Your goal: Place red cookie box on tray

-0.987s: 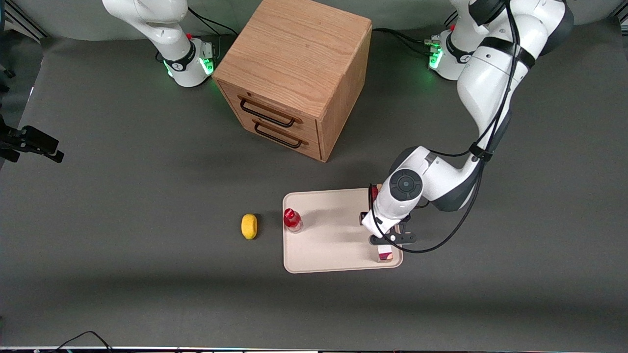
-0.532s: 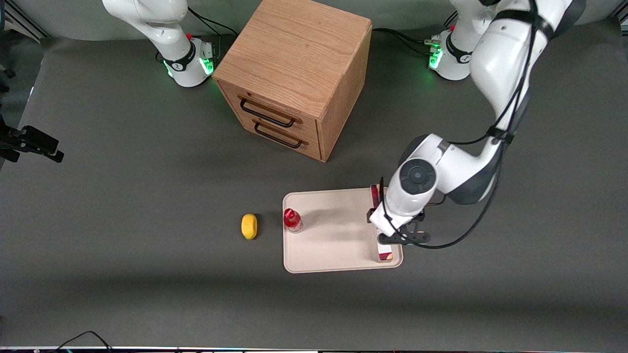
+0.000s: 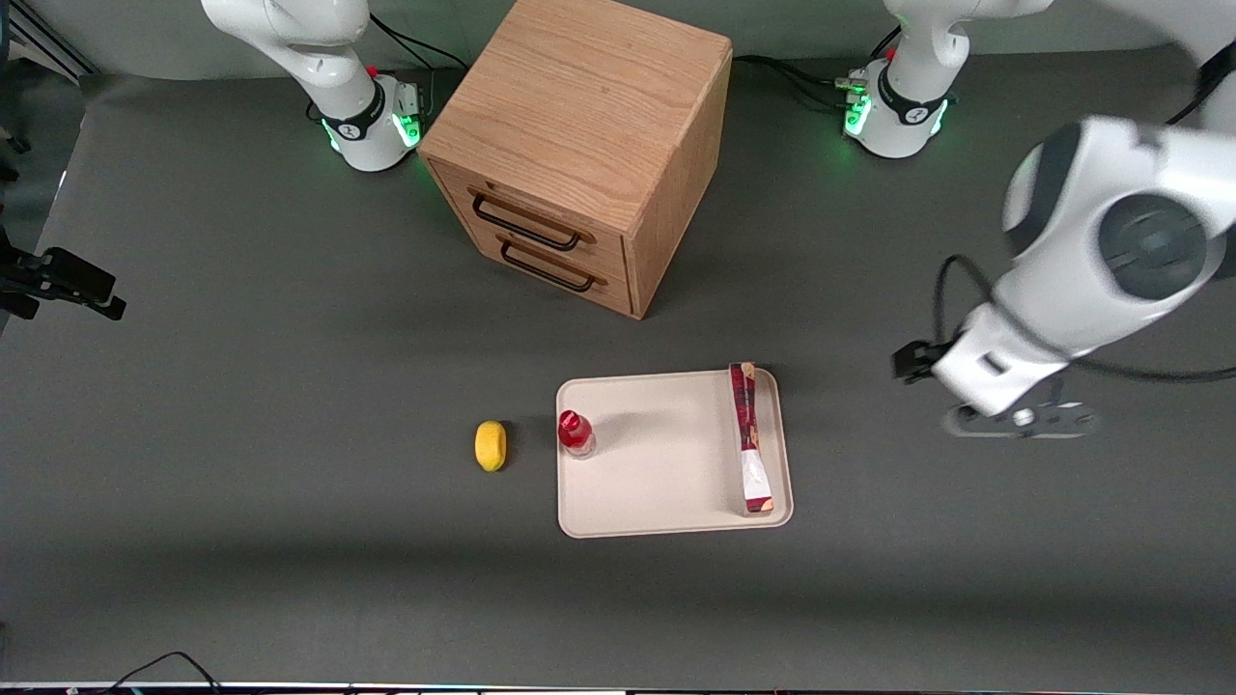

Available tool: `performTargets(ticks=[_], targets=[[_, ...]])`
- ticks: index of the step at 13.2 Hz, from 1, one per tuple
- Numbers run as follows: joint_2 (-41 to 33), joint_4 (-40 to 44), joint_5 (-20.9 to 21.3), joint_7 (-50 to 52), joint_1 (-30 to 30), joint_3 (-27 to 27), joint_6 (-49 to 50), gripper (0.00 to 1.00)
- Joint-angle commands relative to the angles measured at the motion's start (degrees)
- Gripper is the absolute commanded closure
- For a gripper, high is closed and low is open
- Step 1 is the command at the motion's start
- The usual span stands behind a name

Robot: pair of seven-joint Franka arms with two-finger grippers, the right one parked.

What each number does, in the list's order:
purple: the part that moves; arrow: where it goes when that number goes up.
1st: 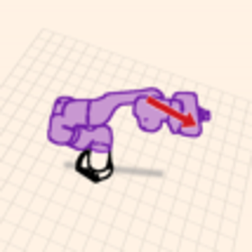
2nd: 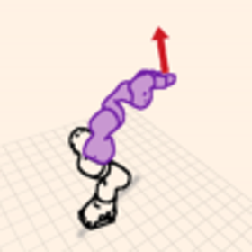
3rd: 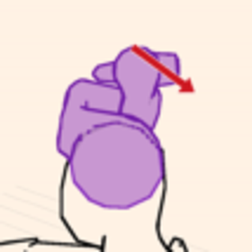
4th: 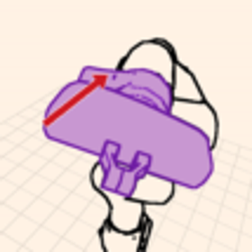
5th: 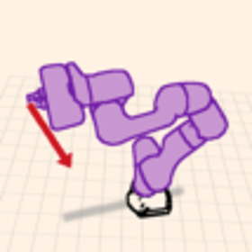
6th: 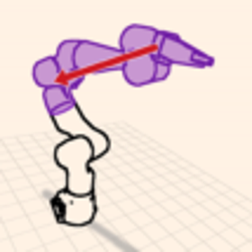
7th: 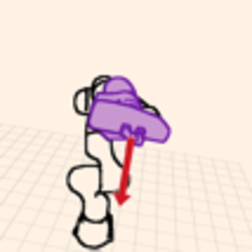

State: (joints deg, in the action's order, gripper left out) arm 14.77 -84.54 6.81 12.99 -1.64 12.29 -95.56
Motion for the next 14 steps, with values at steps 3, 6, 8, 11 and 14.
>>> performTargets(ticks=[3,6,8,11,14], targets=[[-15.87,-17.53,-2.68,-6.12,-0.64,-8.41,-3.89,0.00],[-18.20,-21.38,-3.38,-7.62,-0.73,-9.74,-6.92,0.00],[-17.23,-18.92,-3.73,-7.54,-1.08,-9.57,-6.49,0.00],[-15.39,-14.18,-3.74,-7.36,-1.26,-9.48,-4.39,0.00],[-13.45,-9.16,-4.26,-7.54,-1.43,-9.04,-0.07,0.00]])
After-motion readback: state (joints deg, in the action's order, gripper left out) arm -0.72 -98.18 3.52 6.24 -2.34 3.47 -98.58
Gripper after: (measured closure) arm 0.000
